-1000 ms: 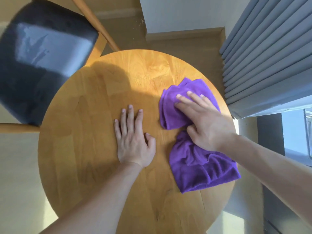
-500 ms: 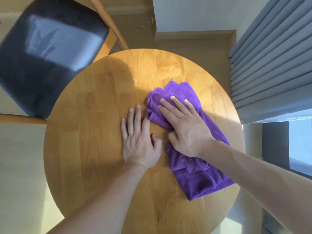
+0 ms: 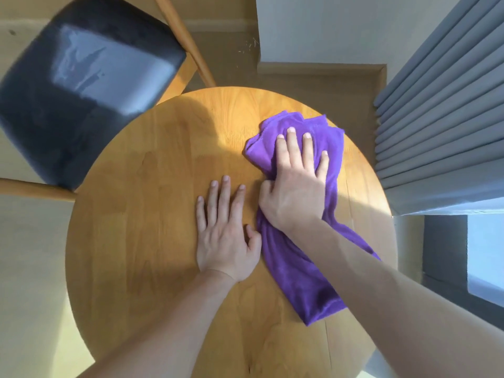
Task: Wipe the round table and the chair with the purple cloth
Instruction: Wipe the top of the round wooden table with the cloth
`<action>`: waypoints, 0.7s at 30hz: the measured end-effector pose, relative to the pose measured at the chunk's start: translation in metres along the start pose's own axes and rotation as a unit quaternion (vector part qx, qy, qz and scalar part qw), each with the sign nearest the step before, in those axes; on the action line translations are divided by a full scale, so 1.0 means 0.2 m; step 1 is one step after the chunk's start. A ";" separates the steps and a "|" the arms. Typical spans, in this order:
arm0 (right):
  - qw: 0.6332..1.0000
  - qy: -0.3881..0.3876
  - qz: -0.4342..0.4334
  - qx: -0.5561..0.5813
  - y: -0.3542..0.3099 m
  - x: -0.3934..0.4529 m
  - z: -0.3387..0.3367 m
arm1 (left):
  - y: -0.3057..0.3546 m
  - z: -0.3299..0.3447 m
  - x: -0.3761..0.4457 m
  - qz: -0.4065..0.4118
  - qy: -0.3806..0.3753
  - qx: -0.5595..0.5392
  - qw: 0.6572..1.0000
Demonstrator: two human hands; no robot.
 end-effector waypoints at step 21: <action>0.992 -0.042 -0.112 0.037 -0.07 0.03 0.03 | 0.00 0.00 0.00 0.005 -0.016 0.006 1.000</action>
Point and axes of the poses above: each hand's wrist, its own x-axis towards the middle knuckle, its own z-axis out of the palm, y = z × x, the point moved 4 cm from there along x, towards the middle knuckle, and after that the axes turned 10 degrees about x, right-handed, at the moved point
